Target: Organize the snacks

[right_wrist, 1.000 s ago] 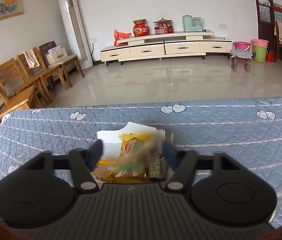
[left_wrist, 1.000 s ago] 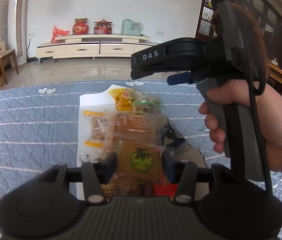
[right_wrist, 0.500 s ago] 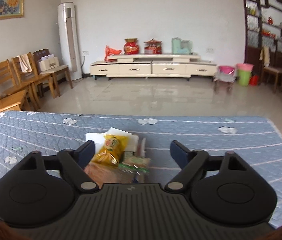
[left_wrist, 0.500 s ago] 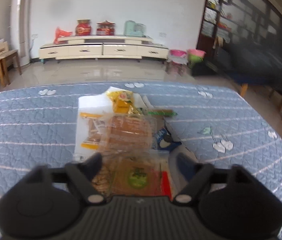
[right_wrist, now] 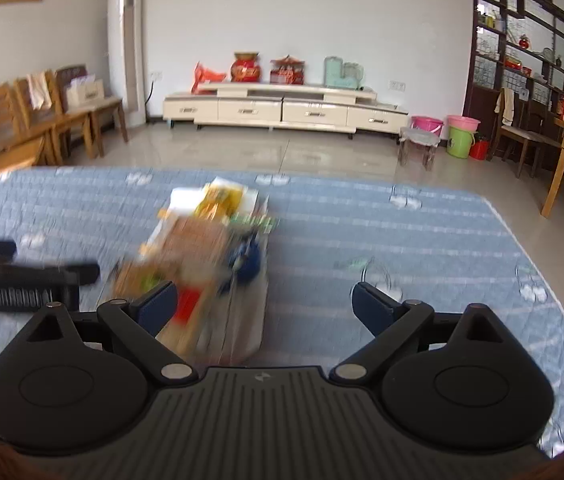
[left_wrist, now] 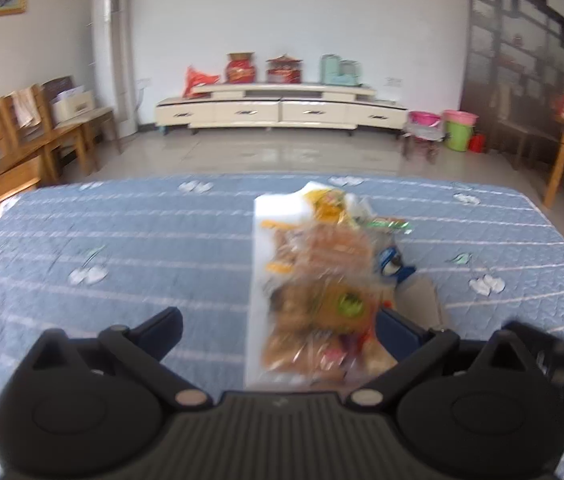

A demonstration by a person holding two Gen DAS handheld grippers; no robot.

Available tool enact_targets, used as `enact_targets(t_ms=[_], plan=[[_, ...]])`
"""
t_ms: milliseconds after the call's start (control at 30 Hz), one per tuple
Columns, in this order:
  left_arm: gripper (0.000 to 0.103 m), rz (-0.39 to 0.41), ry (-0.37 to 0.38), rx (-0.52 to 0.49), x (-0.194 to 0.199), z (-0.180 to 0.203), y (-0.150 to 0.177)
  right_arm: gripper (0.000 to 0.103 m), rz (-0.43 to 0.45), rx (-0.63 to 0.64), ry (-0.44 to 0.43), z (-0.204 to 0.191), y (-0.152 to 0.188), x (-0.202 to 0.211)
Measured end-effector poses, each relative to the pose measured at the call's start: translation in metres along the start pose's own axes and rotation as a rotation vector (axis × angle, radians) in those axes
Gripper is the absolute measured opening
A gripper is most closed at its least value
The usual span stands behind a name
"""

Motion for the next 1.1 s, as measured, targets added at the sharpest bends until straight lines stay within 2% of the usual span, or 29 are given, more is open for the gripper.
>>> enact_targets(t_ms=[267, 633, 1100], plan=[[0.102, -0.006, -0.050, -0.022, 0.020, -0.015, 0.027, 0.103, -0.083, 0.029, -0.027, -0.034, 0.029, 0.003], [0.102, 0.003, -0.056, -0.014, 0.031, -0.023, 0.034, 0.103, -0.093, 0.053, -0.050, -0.052, 0.038, 0.016], [0.102, -0.009, -0.053, -0.014, 0.027, -0.025, 0.035, 0.103, -0.092, 0.053, -0.059, -0.054, 0.040, 0.014]])
Point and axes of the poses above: each gripper's, at about its wrist camera, not at the fingertips, and x roughly against the way its jaws point, z to its right, y to its underside, the point moved 3 cm from there along -x, roughly the way its jaws point, and after that the axes turned 5 degrees about x, right-handed, at the moved point
